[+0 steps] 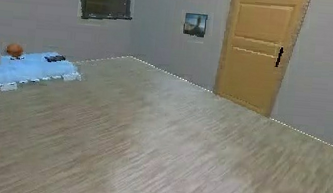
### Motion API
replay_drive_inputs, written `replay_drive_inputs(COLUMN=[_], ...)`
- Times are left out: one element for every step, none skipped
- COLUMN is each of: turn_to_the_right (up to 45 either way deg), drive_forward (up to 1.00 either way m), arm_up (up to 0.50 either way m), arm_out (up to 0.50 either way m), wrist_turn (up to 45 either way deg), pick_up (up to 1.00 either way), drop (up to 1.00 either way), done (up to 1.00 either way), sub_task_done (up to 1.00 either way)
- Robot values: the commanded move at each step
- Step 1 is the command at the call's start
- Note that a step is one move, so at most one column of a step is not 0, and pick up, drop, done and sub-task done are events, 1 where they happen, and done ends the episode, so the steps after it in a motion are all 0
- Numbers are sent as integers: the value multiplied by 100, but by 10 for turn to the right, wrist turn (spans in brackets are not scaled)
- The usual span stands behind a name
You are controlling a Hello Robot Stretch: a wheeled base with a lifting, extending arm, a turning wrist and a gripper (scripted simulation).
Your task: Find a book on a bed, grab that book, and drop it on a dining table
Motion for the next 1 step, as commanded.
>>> replay_drive_inputs(turn_to_the_right=[-390], drive_forward=[0], arm_up=[0], arm_out=[0], wrist_turn=[0], pick_up=[0], drop=[0], done=[0], sub_task_done=[0])
